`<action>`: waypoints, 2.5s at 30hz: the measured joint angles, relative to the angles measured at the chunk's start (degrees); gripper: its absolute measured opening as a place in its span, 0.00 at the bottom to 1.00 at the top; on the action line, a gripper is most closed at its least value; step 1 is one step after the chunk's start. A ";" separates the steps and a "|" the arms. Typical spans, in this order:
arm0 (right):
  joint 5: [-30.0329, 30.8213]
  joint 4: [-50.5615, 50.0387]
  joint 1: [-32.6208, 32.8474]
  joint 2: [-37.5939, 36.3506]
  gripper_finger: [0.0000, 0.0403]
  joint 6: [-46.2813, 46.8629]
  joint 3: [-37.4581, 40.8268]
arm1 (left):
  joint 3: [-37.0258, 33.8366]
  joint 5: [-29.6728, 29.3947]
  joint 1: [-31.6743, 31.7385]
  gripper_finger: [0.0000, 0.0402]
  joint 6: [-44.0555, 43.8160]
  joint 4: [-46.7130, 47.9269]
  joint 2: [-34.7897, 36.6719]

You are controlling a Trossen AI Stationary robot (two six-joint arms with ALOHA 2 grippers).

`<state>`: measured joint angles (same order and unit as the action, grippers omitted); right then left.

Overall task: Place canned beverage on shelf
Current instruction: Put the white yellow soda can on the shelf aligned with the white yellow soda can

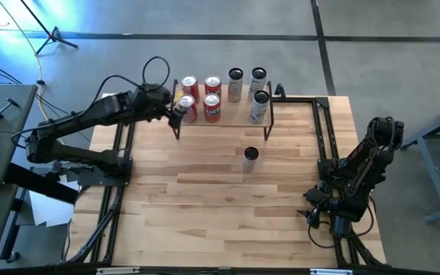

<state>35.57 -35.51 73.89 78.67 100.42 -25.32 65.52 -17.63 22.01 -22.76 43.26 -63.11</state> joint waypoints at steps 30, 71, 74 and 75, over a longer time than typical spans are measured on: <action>0.01 0.00 0.00 0.00 0.84 0.00 -0.02 | -0.04 1.85 -27.38 0.84 -8.62 -27.77 -22.07; 0.16 0.00 0.00 0.00 0.84 0.01 -0.02 | -0.09 -28.17 -31.44 0.84 11.70 -86.50 -53.64; 0.16 0.00 0.00 0.00 0.84 0.00 -0.02 | -0.09 -23.81 -29.87 0.84 10.07 -86.14 -53.64; 0.16 0.00 0.00 0.00 0.84 0.02 -0.02 | -0.09 -22.69 -29.41 0.84 10.02 -86.09 -53.64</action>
<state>35.73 -35.51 73.89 78.67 100.44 -25.34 65.43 -40.32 -7.40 -12.74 -42.84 -116.75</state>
